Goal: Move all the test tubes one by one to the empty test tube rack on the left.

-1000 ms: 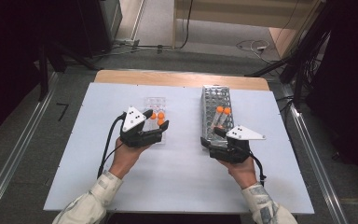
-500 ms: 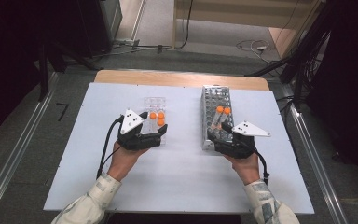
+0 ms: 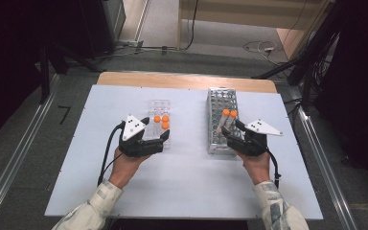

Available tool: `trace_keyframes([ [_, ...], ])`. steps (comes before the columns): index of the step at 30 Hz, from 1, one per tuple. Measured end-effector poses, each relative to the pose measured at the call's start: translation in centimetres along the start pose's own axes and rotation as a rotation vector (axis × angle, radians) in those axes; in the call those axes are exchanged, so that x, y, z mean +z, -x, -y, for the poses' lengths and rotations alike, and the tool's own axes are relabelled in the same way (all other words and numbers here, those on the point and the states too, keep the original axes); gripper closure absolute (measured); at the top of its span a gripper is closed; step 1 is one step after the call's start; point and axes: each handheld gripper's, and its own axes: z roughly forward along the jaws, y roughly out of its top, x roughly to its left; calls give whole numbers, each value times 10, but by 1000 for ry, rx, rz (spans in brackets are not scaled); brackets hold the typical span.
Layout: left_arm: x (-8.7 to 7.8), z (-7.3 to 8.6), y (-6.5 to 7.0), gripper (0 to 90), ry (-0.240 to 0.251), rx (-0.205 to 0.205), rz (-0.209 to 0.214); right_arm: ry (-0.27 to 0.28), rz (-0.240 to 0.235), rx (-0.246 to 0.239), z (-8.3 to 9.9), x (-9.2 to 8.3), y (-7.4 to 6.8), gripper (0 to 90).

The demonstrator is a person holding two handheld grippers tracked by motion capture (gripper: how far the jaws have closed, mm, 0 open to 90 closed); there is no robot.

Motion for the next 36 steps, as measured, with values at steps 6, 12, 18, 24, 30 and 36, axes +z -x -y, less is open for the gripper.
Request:
trace_keyframes([
  [6, 1, 0, 1, 187, 1, -1, 2, -8, 25, 17, 1, 8, 14, 463],
  [12, 1, 1, 0, 191, -5, 1, 1, -28, 32, 20, -2, 15, 24, 543],
  [18, 2, 2, 0, 194, -5, -2, -2, -61, 18, 22, 0, 25, 29, 590],
  [24, 2, 2, 0, 199, -9, 0, -2, -75, 12, 20, 1, 31, 30, 631],
  [30, 3, 2, 0, 200, -11, 1, -1, -74, 4, 34, 2, 34, 33, 664],
  [36, 3, 3, 0, 201, -13, 1, 0, -79, -1, 34, 0, 37, 34, 674],
])
